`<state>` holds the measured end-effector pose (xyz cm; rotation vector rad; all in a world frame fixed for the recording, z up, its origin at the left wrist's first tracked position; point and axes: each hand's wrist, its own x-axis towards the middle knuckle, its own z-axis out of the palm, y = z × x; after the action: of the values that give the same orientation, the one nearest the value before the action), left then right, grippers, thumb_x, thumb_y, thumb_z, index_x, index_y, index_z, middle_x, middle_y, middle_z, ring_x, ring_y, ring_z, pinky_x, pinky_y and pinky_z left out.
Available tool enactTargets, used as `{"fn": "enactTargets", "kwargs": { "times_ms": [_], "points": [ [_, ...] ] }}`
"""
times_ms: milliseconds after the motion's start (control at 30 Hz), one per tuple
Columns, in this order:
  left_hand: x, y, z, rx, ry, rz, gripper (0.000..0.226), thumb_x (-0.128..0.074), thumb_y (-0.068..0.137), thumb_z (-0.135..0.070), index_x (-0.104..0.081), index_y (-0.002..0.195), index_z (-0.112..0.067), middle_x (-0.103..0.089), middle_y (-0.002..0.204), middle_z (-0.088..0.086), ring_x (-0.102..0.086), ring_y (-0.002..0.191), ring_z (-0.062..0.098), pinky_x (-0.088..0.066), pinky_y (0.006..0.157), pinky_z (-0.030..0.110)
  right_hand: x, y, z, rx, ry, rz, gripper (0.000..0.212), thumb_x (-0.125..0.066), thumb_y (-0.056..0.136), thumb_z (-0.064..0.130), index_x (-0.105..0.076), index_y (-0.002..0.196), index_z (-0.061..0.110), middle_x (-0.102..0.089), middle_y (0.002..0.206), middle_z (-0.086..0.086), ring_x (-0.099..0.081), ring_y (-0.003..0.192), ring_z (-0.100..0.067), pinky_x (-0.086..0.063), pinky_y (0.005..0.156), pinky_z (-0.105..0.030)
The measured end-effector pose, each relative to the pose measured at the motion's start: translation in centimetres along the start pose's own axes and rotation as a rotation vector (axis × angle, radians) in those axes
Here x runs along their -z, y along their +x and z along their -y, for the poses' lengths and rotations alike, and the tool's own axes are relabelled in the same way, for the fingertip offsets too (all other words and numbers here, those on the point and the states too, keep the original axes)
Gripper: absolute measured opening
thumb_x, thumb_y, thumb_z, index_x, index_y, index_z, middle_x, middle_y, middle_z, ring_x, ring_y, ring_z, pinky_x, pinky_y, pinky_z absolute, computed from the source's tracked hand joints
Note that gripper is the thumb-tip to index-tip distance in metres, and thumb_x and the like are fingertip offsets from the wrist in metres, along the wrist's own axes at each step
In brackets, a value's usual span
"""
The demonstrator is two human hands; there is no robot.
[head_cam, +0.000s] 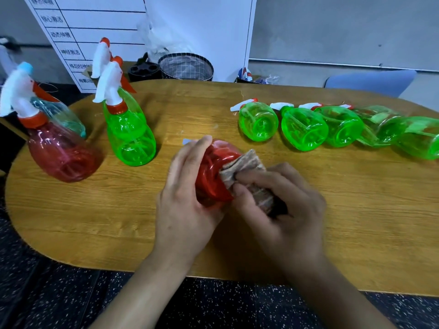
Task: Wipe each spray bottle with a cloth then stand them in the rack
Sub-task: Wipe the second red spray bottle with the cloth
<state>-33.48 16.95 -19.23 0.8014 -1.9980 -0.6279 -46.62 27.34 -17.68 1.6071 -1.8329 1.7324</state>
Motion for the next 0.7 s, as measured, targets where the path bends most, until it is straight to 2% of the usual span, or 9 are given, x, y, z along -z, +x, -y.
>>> {"fn": "enactTargets", "kwargs": {
  "times_ms": [133, 200, 267, 367, 467, 533, 600, 633, 700],
  "points": [
    [-0.3, -0.6, 0.3, -0.017, 0.023, 0.044, 0.096, -0.097, 0.075, -0.020, -0.046, 0.156, -0.033, -0.045, 0.160, 0.005, -0.046, 0.136, -0.008, -0.027, 0.106, -0.003, -0.2, 0.5, -0.9, -0.394, 0.417, -0.157, 0.007, -0.074, 0.093, 0.017, -0.077, 0.099, 0.020, -0.075, 0.091, 0.003, -0.066, 0.081, -0.012, -0.049, 0.076, -0.030],
    [-0.6, -0.9, 0.6, -0.038, -0.002, 0.091, 0.101, -0.097, 0.076, -0.018, -0.041, 0.157, -0.039, -0.038, 0.163, 0.007, -0.040, 0.135, -0.014, -0.025, 0.105, -0.006, -0.5, 0.3, -1.8, -0.528, 0.469, -0.134, 0.006, -0.074, 0.093, 0.022, -0.078, 0.098, 0.023, -0.076, 0.091, 0.002, -0.067, 0.081, -0.017, -0.052, 0.078, -0.036],
    [-0.9, -1.1, 1.0, -0.043, -0.071, 0.165, 0.104, -0.097, 0.074, -0.024, -0.039, 0.159, -0.043, -0.027, 0.168, 0.005, -0.030, 0.146, -0.014, -0.025, 0.112, 0.000, -0.6, 0.2, -2.7, -0.587, 0.489, -0.123, 0.006, -0.074, 0.092, 0.021, -0.079, 0.096, 0.020, -0.078, 0.097, -0.004, -0.071, 0.091, -0.022, -0.056, 0.087, -0.044],
    [-1.0, -1.1, 0.6, -0.038, -0.201, 0.258, 0.077, -0.081, 0.085, -0.053, -0.046, 0.152, -0.045, -0.020, 0.168, 0.001, -0.020, 0.158, -0.002, -0.023, 0.120, 0.009, -1.0, 0.0, -3.5, -0.643, 0.513, -0.119, 0.008, -0.076, 0.090, 0.024, -0.079, 0.096, 0.019, -0.078, 0.101, -0.008, -0.072, 0.097, -0.027, -0.057, 0.094, -0.054],
    [-1.1, -1.1, 0.3, 0.012, -0.265, 0.214, 0.039, -0.063, 0.097, -0.051, -0.054, 0.134, -0.045, -0.032, 0.157, 0.000, -0.032, 0.151, -0.002, -0.025, 0.116, 0.007, -1.2, -0.1, -3.8, -0.669, 0.505, -0.094, 0.005, -0.077, 0.091, 0.022, -0.078, 0.095, 0.018, -0.079, 0.101, -0.006, -0.072, 0.097, -0.023, -0.057, 0.095, -0.051],
    [-1.2, -1.0, 0.9, 0.057, -0.281, 0.201, 0.048, -0.069, 0.094, -0.050, -0.048, 0.136, -0.041, -0.041, 0.151, 0.004, -0.046, 0.145, 0.013, -0.035, 0.119, 0.023, -1.4, -0.2, -3.8, -0.670, 0.504, -0.079, 0.002, -0.076, 0.094, 0.016, -0.078, 0.095, 0.016, -0.079, 0.101, -0.005, -0.073, 0.095, -0.021, -0.057, 0.092, -0.045],
    [-0.9, -0.8, 1.7, 0.159, -0.326, 0.250, 0.074, -0.078, 0.085, -0.054, -0.035, 0.144, -0.050, -0.048, 0.151, 0.007, -0.056, 0.138, 0.025, -0.046, 0.116, 0.044, -1.6, -0.2, -3.8, -0.676, 0.527, -0.069, 0.003, -0.076, 0.095, 0.015, -0.078, 0.096, 0.016, -0.079, 0.103, -0.006, -0.073, 0.099, -0.029, -0.057, 0.095, -0.051],
    [-0.7, -0.7, 2.0, 0.188, -0.316, 0.268, 0.084, -0.081, 0.081, -0.056, -0.028, 0.147, -0.057, -0.046, 0.154, 0.005, -0.056, 0.139, 0.024, -0.046, 0.117, 0.047, -1.7, -0.2, -3.7, -0.676, 0.535, -0.066, 0.003, -0.076, 0.094, 0.016, -0.079, 0.096, 0.017, -0.078, 0.103, -0.007, -0.073, 0.101, -0.032, -0.057, 0.097, -0.055],
    [-0.1, -0.6, 2.4, 0.199, -0.258, 0.285, 0.101, -0.083, 0.076, -0.057, -0.018, 0.153, -0.061, -0.038, 0.162, -0.005, -0.048, 0.148, 0.015, -0.041, 0.123, 0.041, -2.0, -0.1, -3.4, -0.677, 0.545, -0.059, 0.004, -0.077, 0.093, 0.015, -0.079, 0.096, 0.017, -0.079, 0.103, -0.007, -0.073, 0.101, -0.031, -0.056, 0.099, -0.057]
  ]
}}
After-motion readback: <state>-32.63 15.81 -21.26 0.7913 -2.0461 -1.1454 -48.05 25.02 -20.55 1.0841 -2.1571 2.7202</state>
